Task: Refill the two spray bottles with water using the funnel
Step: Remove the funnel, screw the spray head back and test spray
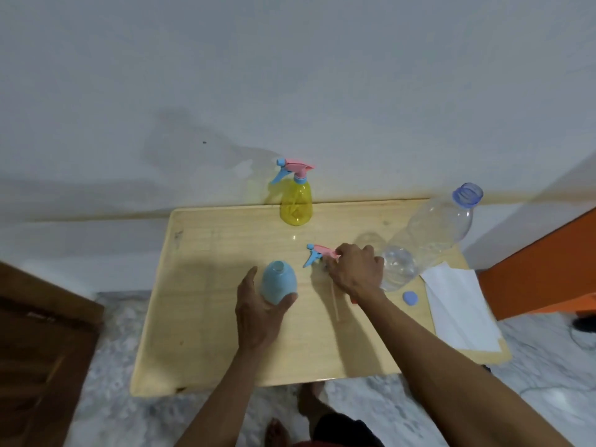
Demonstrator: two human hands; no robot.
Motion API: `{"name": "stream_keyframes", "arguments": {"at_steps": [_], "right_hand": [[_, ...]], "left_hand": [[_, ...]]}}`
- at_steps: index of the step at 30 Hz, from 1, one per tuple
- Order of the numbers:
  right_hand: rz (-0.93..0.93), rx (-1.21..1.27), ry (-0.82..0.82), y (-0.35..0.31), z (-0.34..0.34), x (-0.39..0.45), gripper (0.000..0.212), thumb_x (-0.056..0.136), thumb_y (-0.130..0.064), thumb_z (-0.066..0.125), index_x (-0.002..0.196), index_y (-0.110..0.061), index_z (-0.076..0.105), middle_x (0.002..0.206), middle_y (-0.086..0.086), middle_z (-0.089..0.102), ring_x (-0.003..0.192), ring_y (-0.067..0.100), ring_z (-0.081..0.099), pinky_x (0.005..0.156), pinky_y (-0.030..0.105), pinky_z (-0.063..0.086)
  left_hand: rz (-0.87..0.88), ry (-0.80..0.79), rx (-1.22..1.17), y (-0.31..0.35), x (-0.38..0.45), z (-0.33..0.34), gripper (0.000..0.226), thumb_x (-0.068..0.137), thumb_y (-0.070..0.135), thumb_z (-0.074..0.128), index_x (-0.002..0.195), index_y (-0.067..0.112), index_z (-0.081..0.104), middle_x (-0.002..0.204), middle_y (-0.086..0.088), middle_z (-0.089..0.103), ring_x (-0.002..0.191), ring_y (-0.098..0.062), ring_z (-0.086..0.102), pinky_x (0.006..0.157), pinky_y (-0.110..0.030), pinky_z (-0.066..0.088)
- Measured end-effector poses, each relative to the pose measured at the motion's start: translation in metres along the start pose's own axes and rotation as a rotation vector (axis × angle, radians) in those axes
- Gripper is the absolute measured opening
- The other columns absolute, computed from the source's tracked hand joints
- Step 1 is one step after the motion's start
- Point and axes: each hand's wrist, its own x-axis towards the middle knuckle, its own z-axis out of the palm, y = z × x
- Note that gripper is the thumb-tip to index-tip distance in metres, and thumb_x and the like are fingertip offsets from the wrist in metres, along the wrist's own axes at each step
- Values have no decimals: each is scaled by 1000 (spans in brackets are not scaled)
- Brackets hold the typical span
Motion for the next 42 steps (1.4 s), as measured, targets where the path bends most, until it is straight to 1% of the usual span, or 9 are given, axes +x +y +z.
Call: {"name": "stream_keyframes", "arguments": {"at_steps": [4,11,17,21,24,26,29,33,42], "right_hand": [[57,-140,-80,5,11,31,46,96,-57,50,115,-17,66,116,9,68,123,29,48,95,45,35],[75,-181,-153,-3,20,51,57,87,-64,57,115,-14,60,116,8,67,121,30,51,100,46,33],[122,-171,-190,-8,25,58,50,87,-57,58,113,-14,59,111,7,67,113,30,58,102,47,33],[199,-109,-187,-17,22,61,42,84,-52,60,105,-16,55,108,5,66,109,27,59,98,44,32],[274,67,-179,-22,16,63,44,80,-55,66,96,-17,50,103,2,64,106,26,59,94,42,34],[305,214,-187,-23,8,61,50,72,-59,71,92,-14,61,91,0,66,96,26,62,86,39,37],[309,578,-162,-25,-11,48,42,68,-50,83,75,-9,74,66,0,65,68,20,61,66,31,42],[271,1058,-144,-34,-50,21,24,78,-28,86,89,-8,78,86,2,73,76,14,59,69,28,45],[-179,1440,97,-86,-178,-41,13,95,-32,68,90,-22,75,94,-1,67,85,12,58,77,32,48]], "left_hand": [[18,6,-39,1,8,13,106,60,45,91,148,18,38,146,-5,50,128,-18,49,95,-26,41],[-44,49,-110,-8,16,31,99,54,48,94,138,30,44,131,8,59,115,-15,60,92,-39,55],[-107,78,-145,-9,19,37,91,56,34,96,134,27,49,125,10,62,110,-14,61,90,-27,53],[-85,72,-159,-10,23,33,86,60,33,94,135,25,52,125,9,63,109,-12,62,90,-37,57],[-50,54,-209,-9,25,23,84,62,46,90,135,29,52,127,12,62,113,-12,62,87,-42,58],[-34,51,-268,-3,26,13,82,62,50,87,135,32,52,127,15,61,115,-11,60,88,-41,58],[-39,76,-407,14,28,-1,85,61,40,92,135,26,54,126,6,63,114,-10,62,83,-24,56],[53,81,-512,44,29,-24,87,55,44,83,130,12,55,117,0,65,92,8,63,68,-7,48],[187,19,-629,94,9,-64,70,65,43,78,129,24,57,110,5,72,97,-13,70,75,-24,56]]}}
